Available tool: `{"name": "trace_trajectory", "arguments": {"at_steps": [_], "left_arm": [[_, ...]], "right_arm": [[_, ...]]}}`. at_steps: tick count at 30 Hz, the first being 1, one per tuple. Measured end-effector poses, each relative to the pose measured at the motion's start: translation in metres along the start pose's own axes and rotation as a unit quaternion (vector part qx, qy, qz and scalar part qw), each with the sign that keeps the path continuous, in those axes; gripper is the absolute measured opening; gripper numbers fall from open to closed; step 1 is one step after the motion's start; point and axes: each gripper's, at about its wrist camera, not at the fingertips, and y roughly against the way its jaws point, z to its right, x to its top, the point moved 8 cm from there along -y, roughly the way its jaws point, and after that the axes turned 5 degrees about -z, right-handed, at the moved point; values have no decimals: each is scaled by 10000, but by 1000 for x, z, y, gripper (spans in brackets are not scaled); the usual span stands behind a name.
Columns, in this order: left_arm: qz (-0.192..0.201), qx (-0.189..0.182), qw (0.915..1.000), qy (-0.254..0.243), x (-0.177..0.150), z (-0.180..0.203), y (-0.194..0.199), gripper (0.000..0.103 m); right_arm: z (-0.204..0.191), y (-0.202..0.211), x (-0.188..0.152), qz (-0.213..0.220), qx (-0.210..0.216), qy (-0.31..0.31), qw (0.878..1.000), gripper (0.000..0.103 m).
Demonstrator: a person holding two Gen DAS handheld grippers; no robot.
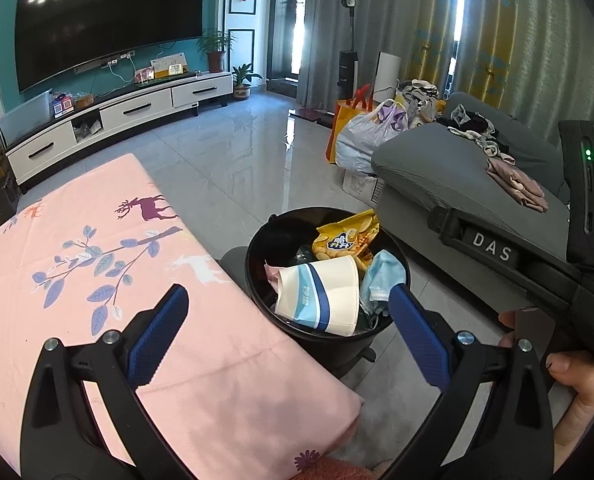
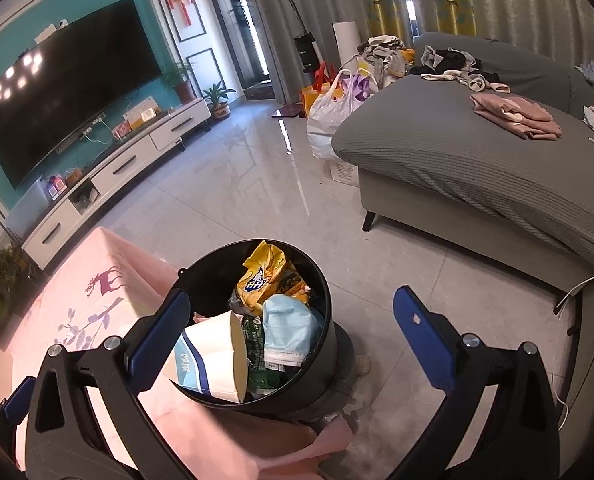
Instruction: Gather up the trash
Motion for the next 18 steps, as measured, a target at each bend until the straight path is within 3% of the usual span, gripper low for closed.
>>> {"name": "trace_trajectory", "arguments": {"at_steps": [18], "left_arm": [[-48,-222,9997,20,-5,6,0,100]], "right_arm": [[3,-3,-2,-43,-157,4,9999,100]]}}
